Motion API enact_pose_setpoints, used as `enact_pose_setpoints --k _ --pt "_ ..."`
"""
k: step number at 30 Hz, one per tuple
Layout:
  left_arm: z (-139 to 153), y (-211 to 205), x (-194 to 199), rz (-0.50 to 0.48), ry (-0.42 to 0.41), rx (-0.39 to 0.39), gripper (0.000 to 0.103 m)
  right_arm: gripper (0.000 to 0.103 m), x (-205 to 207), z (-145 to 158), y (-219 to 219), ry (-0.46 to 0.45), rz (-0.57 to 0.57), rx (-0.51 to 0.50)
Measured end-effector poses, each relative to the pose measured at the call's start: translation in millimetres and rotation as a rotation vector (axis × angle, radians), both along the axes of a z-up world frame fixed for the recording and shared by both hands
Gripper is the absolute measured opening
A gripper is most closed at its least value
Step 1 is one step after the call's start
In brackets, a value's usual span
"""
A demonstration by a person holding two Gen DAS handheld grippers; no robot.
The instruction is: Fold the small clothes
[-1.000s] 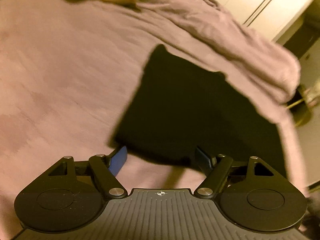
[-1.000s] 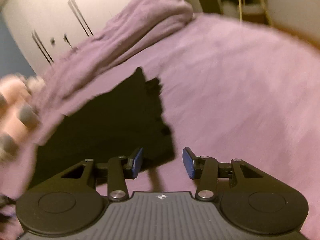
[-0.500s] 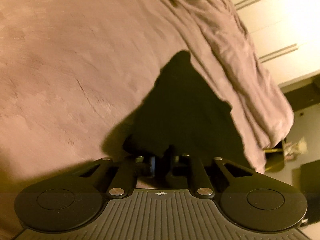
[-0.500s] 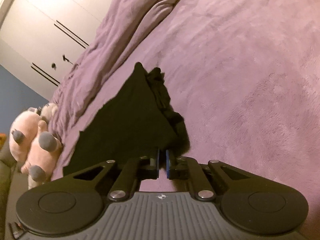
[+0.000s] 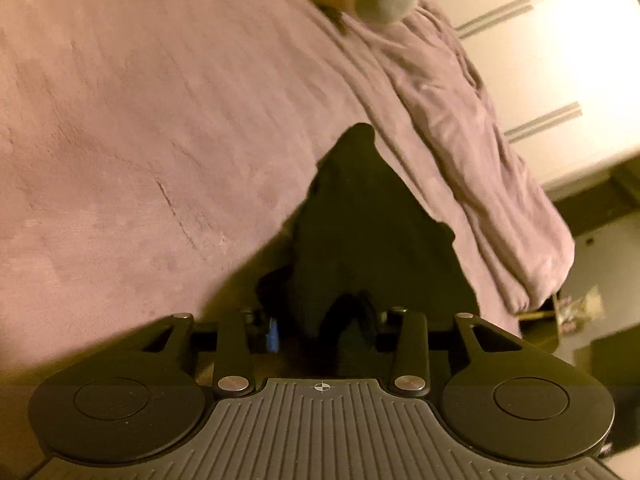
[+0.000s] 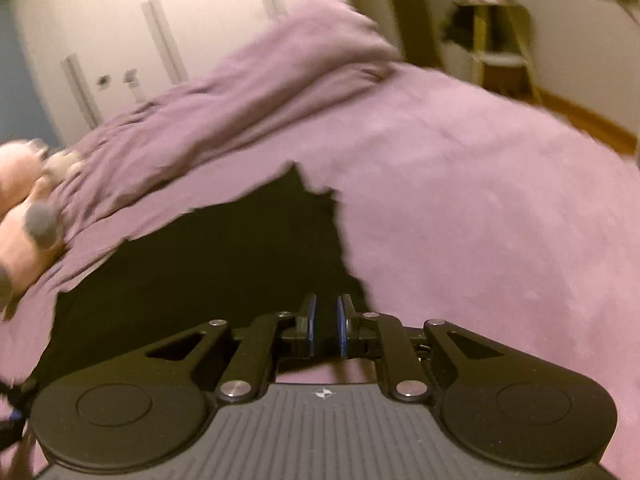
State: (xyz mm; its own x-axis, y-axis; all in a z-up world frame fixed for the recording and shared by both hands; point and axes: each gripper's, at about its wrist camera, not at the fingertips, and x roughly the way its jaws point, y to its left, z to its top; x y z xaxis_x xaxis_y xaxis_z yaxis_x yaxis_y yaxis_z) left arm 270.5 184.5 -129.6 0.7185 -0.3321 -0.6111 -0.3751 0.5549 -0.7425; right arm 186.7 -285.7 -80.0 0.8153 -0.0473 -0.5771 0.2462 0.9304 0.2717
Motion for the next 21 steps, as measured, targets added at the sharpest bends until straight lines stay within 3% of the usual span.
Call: enact_pose_setpoints --k 3,4,6,16,19,21 --pt "-3.3 4.4 9.5 0.024 0.009 -0.047 0.038 0.012 9.8 -0.7 38.8 0.002 0.133 -0.078" --pt "-2.8 5.2 11.2 0.028 0.015 -0.043 0.026 0.012 13.3 -2.9 51.0 0.005 0.17 -0.096" --pt "-0.3 6.5 15.2 0.026 0.015 -0.018 0.018 0.011 21.4 -7.4 76.7 0.006 0.24 -0.135" --pt "21.3 1.2 16.0 -0.022 -0.057 0.07 0.015 0.009 28.2 -19.8 149.3 -0.04 0.406 -0.266" --pt "28.2 0.9 15.8 -0.026 -0.07 0.067 0.015 0.009 35.7 -38.7 160.2 0.052 0.435 -0.322" --pt "38.4 -3.4 17.2 -0.048 -0.093 0.096 0.015 0.009 35.0 -38.9 160.1 0.04 0.464 -0.344"
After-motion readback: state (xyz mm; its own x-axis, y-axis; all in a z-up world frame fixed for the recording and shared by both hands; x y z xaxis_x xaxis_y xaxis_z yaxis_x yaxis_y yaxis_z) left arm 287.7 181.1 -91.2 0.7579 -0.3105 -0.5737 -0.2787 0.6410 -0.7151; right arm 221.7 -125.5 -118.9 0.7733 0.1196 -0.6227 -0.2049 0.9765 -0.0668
